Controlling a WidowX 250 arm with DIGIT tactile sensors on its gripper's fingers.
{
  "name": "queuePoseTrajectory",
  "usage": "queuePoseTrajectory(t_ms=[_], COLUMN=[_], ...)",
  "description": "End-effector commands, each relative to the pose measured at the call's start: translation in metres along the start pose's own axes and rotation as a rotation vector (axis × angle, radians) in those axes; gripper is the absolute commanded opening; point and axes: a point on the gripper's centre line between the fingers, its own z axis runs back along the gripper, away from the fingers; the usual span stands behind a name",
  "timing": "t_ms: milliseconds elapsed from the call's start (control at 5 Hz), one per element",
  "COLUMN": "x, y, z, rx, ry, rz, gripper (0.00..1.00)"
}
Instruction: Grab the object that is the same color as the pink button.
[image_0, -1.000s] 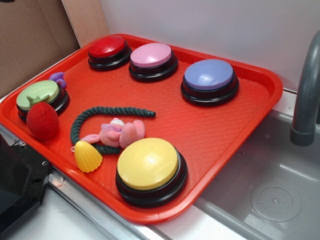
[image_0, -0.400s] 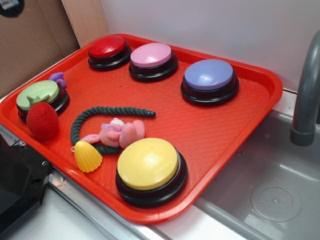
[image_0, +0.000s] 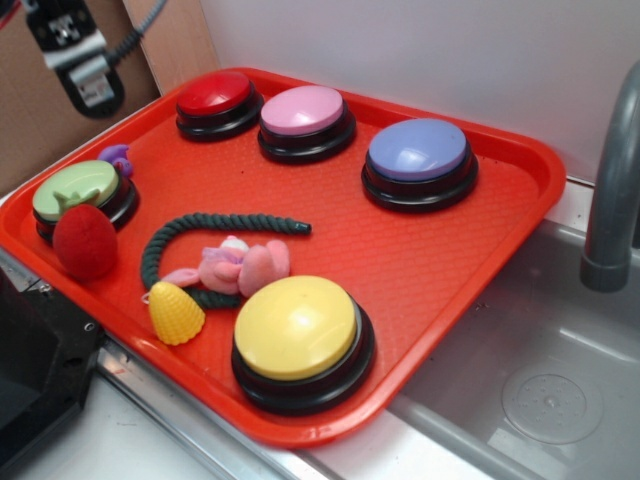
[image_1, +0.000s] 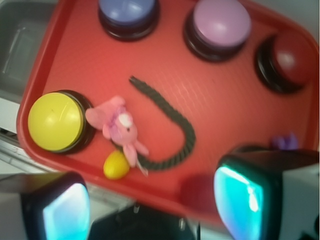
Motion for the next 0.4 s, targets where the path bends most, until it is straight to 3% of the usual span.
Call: queuePoseTrajectory(t_ms=[0,200], x=[0.018,0.024], y=[-0.011,-0.011], z=[-0.049,-0.072], rx=[-0.075,-0.111], ry=[-0.072,-0.065], rz=[-0.239,-0.292], gripper=[1.00,1.00])
